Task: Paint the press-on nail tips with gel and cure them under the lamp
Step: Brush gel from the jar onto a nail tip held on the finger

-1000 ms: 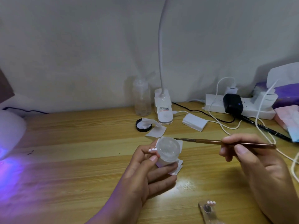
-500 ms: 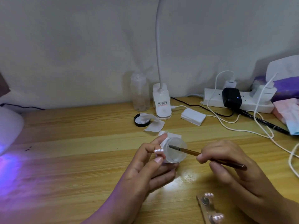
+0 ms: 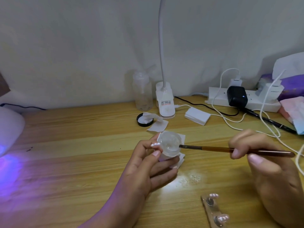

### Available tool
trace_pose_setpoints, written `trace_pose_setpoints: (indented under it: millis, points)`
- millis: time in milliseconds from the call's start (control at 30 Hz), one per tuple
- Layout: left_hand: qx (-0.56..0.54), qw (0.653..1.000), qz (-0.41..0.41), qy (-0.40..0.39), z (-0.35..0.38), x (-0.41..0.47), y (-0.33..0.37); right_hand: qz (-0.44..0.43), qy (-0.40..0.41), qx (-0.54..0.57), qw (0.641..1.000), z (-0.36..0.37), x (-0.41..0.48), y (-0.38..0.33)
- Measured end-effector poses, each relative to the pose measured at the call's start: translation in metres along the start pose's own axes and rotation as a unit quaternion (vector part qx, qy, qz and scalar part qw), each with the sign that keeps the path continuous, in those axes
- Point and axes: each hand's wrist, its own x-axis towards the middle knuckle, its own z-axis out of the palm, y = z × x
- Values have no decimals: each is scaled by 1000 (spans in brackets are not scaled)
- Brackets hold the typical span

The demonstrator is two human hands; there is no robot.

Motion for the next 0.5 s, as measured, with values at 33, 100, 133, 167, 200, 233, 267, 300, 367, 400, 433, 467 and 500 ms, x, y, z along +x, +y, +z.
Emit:
trace_pose_setpoints:
  millis: [33,100,133,167,200,233,267,300,367,400,433,467,500]
  points:
    - [0,1000,-5,6,-1,0,0,9,10,10,1000,-1,0,1]
    - [4,1000,-9,13,-1,0,1,35,34,34,998,-3,1,2]
    - [10,1000,-3,22,-1,-1,1,51,49,47,996,-4,2,3]
    - [22,999,7,35,-1,-2,0,69,65,65,993,-5,3,3]
    - [42,997,24,57,-2,-3,-1,90,80,85,989,-6,4,3]
    - [73,993,46,81,-2,-5,-2,110,94,107,984,-7,5,4]
    - [108,987,71,97,-3,-7,-3,130,107,131,977,-8,7,5]
    - [139,981,93,96,-3,-9,-3,149,121,156,969,-9,8,6]
    - [193,974,111,52,-2,-14,-4,179,142,193,954,-11,9,10]
    - [214,971,102,23,0,-16,-5,190,143,204,950,-11,10,11]
    - [230,969,87,-3,2,-17,-6,200,138,212,947,-10,10,12]
    - [241,968,71,-24,3,-18,-6,207,132,219,944,-10,11,12]
    - [251,965,63,-38,4,-19,-7,214,124,226,942,-10,11,12]
